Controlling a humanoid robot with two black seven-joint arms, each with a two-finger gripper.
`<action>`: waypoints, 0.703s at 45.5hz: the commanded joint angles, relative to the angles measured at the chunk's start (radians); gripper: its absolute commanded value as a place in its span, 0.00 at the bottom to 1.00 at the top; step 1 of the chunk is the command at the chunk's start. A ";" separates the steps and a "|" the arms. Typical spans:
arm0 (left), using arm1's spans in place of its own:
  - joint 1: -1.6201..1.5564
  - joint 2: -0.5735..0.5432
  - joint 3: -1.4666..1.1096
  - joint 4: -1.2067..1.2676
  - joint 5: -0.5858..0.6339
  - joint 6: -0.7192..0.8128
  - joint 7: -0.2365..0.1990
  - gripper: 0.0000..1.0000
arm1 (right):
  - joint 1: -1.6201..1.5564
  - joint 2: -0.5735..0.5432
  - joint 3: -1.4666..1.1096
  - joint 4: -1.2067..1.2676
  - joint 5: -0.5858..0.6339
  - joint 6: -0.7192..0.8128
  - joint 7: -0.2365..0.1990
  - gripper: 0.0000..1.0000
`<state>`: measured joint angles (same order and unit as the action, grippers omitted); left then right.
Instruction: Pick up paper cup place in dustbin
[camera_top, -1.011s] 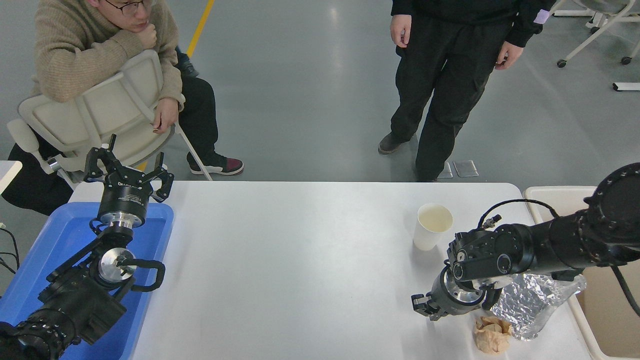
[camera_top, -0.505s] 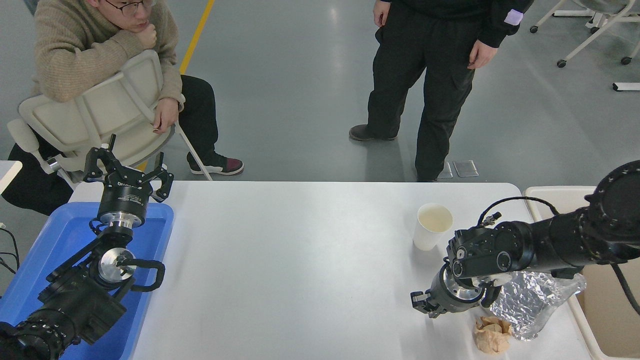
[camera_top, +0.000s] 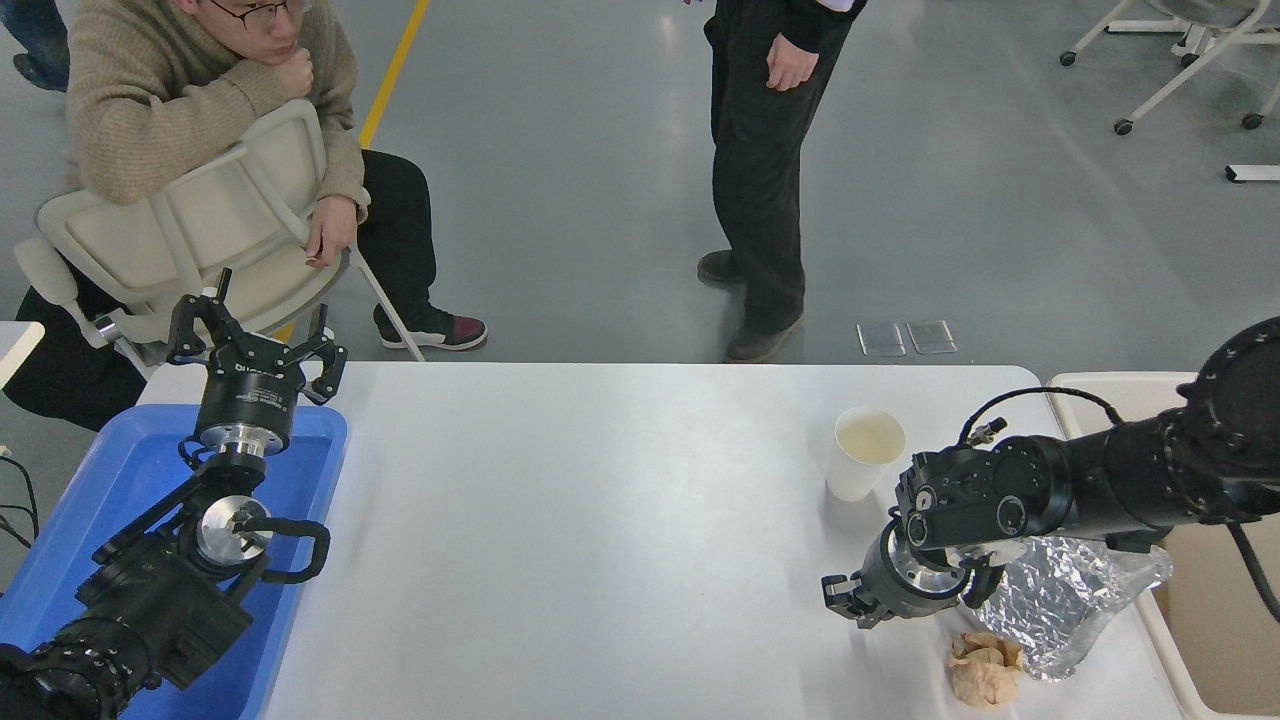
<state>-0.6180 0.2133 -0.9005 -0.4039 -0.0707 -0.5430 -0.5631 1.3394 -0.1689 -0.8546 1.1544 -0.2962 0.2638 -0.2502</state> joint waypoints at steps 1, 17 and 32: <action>0.000 0.000 0.000 0.000 0.000 0.000 0.000 0.99 | -0.006 -0.014 0.002 0.001 0.000 0.000 0.002 0.00; 0.000 0.000 0.000 -0.001 0.000 0.000 0.000 0.99 | 0.026 -0.014 0.022 0.004 0.058 0.000 0.009 1.00; 0.000 0.000 0.000 -0.001 0.000 0.000 0.000 0.99 | 0.263 -0.052 -0.116 0.087 0.259 0.110 0.009 1.00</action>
<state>-0.6178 0.2132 -0.9005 -0.4041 -0.0705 -0.5430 -0.5628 1.4480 -0.2005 -0.8854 1.1809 -0.1477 0.2823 -0.2415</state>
